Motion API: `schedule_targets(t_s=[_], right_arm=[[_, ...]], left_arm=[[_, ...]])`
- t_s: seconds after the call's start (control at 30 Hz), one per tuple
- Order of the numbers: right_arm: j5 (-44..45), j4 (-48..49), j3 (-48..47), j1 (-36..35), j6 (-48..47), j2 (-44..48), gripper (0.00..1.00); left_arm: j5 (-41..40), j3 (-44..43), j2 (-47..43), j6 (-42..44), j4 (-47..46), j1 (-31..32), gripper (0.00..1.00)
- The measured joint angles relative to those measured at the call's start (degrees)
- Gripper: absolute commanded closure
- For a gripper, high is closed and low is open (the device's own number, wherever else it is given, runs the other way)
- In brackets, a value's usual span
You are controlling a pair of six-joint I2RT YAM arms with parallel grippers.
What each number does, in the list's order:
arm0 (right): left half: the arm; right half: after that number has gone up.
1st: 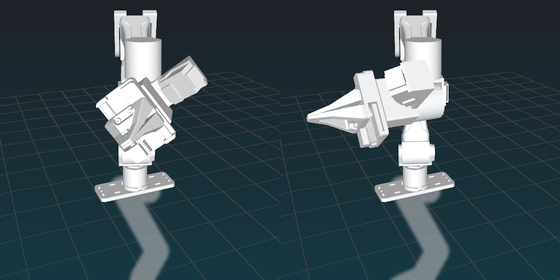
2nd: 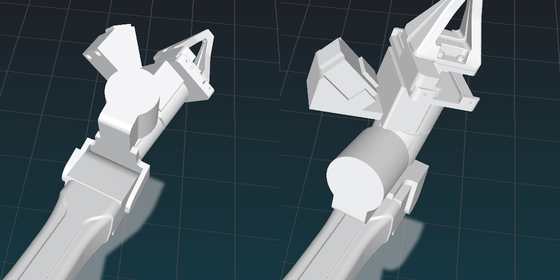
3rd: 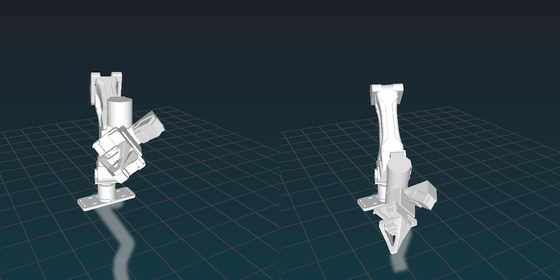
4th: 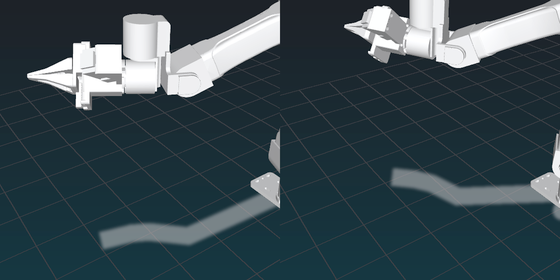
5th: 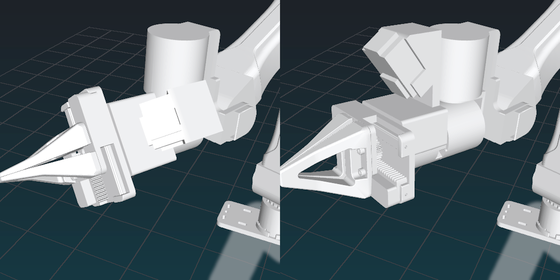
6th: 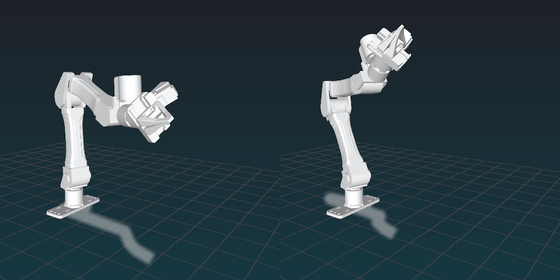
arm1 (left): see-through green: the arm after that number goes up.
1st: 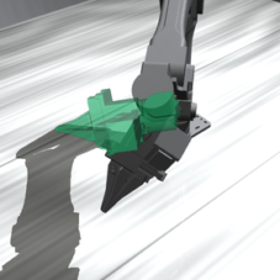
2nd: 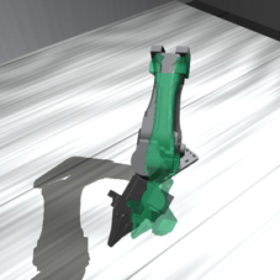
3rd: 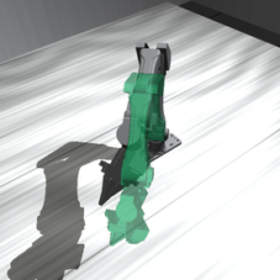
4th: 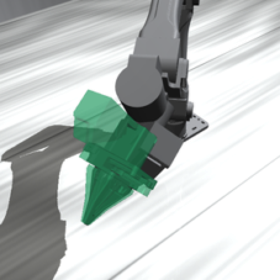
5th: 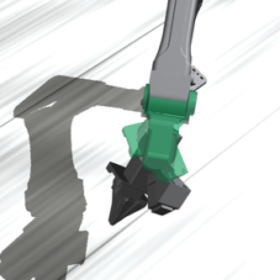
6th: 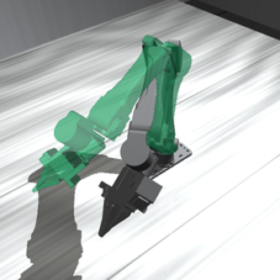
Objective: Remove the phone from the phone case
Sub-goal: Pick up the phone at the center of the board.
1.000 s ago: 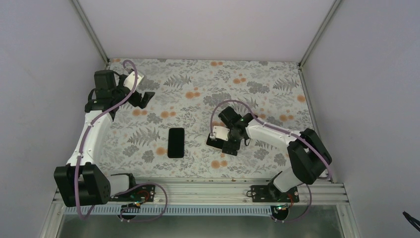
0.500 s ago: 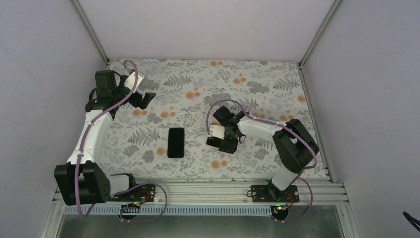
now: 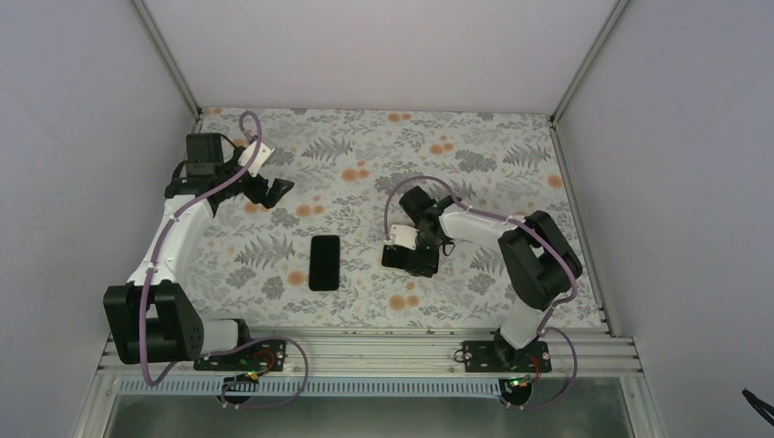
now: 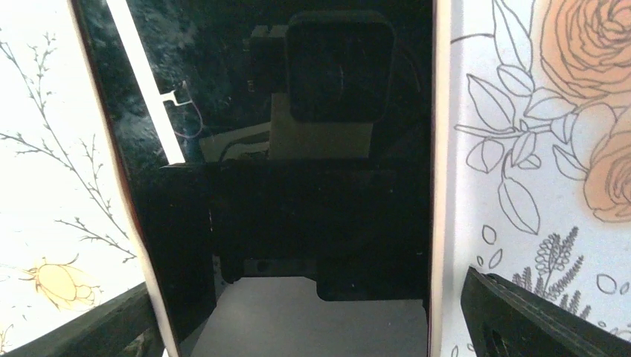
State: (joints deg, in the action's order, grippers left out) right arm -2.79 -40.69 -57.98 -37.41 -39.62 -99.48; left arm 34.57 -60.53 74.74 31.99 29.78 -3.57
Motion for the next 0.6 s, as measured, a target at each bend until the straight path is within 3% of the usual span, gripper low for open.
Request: schedule_targets(t_s=[0.2,0.33,0.47,0.6], right_arm=[[-1.49,-0.81,-1.05,0.11,-1.25,-1.05,0.08],[-1.64,-0.74,-1.05,0.11,-2.16,-1.07,0.27],[-0.59,-0.68,-1.01,0.04,-2.23,-0.85,0.36],[-0.07,0.2,-0.31,0.0,-2.12,-0.24,0.44]], left_arm=[[0.83,-0.02,0.11,0.59,1.25,0.02,0.0],[0.35,-0.22,0.79,0.81,2.21,1.99,0.0],[-0.2,-1.27,2.73,0.81,4.31,6.95,0.0],[1.22,-5.27,7.15,1.09,8.39,8.09,0.0]])
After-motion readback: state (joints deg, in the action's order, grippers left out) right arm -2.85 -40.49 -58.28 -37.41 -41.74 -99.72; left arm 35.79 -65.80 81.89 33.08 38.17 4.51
